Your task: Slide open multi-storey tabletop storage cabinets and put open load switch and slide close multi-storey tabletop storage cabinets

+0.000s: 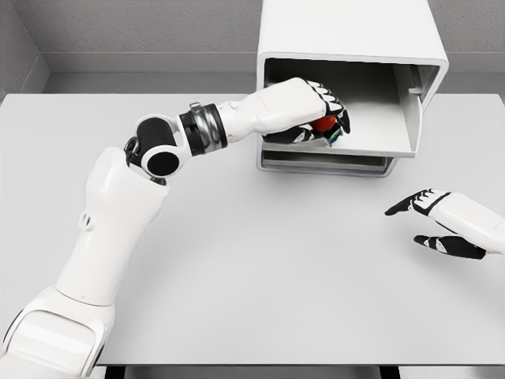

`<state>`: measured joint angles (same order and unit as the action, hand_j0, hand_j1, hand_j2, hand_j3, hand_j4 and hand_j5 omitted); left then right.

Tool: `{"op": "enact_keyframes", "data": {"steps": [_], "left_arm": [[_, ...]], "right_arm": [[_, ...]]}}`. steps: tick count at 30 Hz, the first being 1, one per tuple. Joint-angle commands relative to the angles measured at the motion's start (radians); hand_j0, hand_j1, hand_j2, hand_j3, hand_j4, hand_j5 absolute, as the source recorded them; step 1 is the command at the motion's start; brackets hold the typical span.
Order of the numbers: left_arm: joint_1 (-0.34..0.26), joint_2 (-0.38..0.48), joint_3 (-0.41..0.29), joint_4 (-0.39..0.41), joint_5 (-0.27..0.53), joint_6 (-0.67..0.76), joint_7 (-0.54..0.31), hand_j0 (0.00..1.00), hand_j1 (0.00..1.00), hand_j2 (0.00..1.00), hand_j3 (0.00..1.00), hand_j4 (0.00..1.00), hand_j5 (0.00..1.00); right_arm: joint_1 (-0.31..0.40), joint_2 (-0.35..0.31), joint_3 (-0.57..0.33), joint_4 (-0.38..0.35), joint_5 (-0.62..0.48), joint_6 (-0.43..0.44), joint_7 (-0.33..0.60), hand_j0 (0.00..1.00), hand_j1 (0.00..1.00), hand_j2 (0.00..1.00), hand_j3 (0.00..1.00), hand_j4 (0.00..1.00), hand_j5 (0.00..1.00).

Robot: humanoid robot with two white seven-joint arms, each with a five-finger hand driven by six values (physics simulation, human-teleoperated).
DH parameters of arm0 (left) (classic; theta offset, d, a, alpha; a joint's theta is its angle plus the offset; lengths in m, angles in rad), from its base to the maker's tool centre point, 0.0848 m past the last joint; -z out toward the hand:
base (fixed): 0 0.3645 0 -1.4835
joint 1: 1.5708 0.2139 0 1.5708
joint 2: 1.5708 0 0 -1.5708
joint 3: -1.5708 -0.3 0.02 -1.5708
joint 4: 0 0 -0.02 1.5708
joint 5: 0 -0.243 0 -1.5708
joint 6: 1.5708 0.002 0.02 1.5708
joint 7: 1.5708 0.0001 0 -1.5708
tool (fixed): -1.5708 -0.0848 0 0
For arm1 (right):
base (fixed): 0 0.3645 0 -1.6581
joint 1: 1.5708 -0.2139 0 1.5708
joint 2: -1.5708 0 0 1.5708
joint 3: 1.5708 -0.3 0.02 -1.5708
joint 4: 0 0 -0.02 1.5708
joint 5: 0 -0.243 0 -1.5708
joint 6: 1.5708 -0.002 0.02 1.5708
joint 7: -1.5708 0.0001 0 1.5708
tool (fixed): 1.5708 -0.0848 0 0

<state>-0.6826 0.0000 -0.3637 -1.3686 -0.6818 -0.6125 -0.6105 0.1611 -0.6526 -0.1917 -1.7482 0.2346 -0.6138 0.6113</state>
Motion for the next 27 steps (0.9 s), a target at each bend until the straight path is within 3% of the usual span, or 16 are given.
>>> {"op": "enact_keyframes", "data": {"steps": [1,14,27], "left_arm": [[0.0,0.0,0.0,0.003,0.004,0.002,0.0,0.63,0.63,0.63,0.63,0.63,0.63],[-0.003,0.0,0.006,-0.015,0.004,0.002,0.0,0.75,0.75,0.75,0.75,0.75,0.75],[-0.011,0.0,0.008,-0.021,0.004,0.002,0.0,0.76,0.76,0.76,0.76,0.76,0.76]], "right_arm": [[0.0,-0.001,0.0,-0.001,-0.008,0.003,0.0,0.73,0.73,0.73,0.73,0.73,0.73],[0.0,-0.001,0.0,0.001,-0.008,0.003,0.0,0.73,0.73,0.73,0.73,0.73,0.73],[0.0,-0.001,0.0,0.003,-0.008,0.003,0.0,0.73,0.73,0.73,0.73,0.73,0.73]]}}
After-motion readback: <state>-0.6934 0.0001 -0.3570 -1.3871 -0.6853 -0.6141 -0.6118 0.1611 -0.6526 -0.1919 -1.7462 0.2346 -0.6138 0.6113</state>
